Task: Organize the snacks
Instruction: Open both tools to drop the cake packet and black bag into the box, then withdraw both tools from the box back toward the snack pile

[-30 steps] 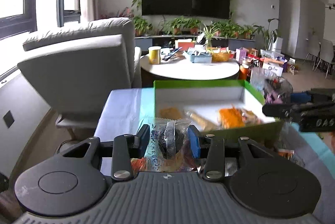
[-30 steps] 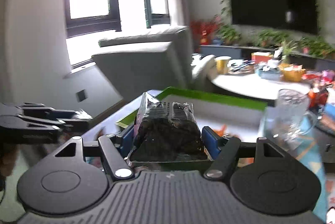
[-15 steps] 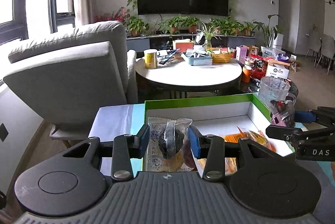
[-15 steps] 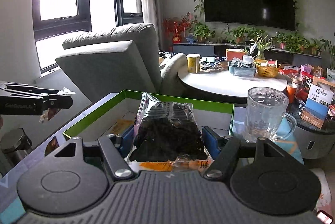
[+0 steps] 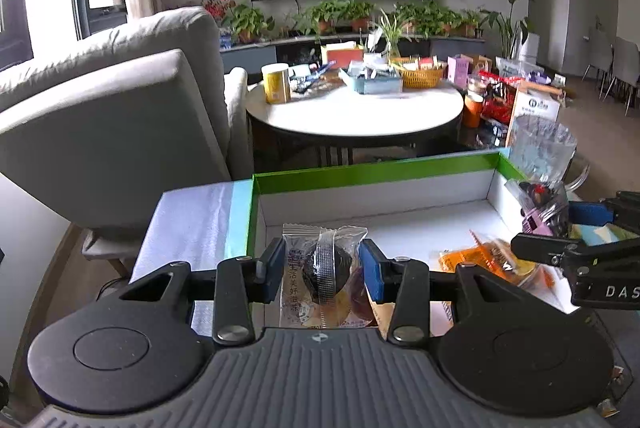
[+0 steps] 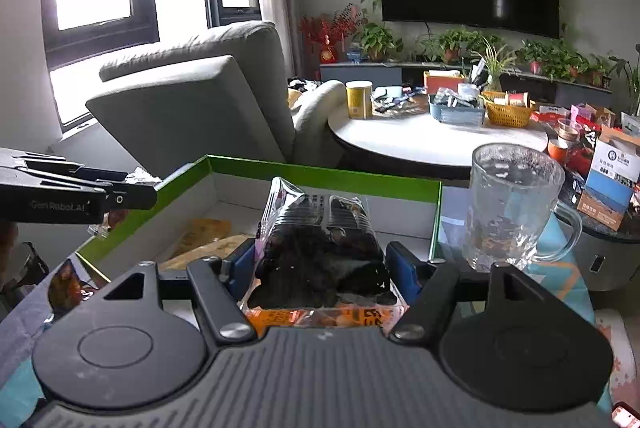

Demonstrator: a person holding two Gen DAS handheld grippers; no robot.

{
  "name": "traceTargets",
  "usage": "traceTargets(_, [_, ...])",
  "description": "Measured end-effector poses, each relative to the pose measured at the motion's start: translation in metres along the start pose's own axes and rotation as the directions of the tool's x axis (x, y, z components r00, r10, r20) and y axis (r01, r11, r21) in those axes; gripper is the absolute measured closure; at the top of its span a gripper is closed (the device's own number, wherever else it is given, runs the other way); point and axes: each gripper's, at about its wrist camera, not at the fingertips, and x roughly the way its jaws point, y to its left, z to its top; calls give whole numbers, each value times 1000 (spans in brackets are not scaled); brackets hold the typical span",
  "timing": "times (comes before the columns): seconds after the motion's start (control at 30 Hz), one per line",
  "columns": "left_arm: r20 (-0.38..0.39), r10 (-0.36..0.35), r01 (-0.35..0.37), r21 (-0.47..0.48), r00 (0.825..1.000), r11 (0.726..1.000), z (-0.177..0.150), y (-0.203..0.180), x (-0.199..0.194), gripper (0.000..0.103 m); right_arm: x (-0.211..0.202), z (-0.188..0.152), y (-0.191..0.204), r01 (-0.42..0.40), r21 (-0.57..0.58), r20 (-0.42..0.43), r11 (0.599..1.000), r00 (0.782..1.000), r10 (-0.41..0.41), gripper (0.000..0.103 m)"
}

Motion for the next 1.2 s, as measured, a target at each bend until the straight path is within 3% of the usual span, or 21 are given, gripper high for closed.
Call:
traceTargets(0.2, [-89, -8, 5, -35, 996, 999, -6, 4, 17, 62, 6, -3, -5, 0, 29, -19, 1000, 1000, 0, 28])
traceTargets(0.27, [-98, -10, 6, -44, 995, 999, -9, 7, 17, 61, 4, -4, -5, -2, 38, -13, 999, 1000, 3, 22])
traceTargets(0.33, [-92, -3, -1, -41, 996, 999, -10, 9, 13, 58, 1, -5, -6, -1, 45, -3, 999, 1000, 1, 16])
traceTargets(0.6, [-18, 5, -5, -23, 1000, 1000, -21, 26, -31, 49, -24, -10, -10, -12, 71, 33, 997, 999, 10, 15])
traceTargets(0.83, [-64, -79, 83, 50, 995, 995, -53, 31, -55, 49, -57, -20, -12, -20, 66, 57, 998, 998, 17, 15])
traceTargets(1.07, [-129, -151, 171, 158, 980, 973, -77, 27, -51, 48, -83, -36, -8, -17, 20, 32, 1000, 999, 16, 15])
traceTargets(1.2, [-160, -196, 221, 157, 967, 963, -84, 27, -44, 48, -87, -45, -7, -10, 40, 11, 999, 1000, 10, 15])
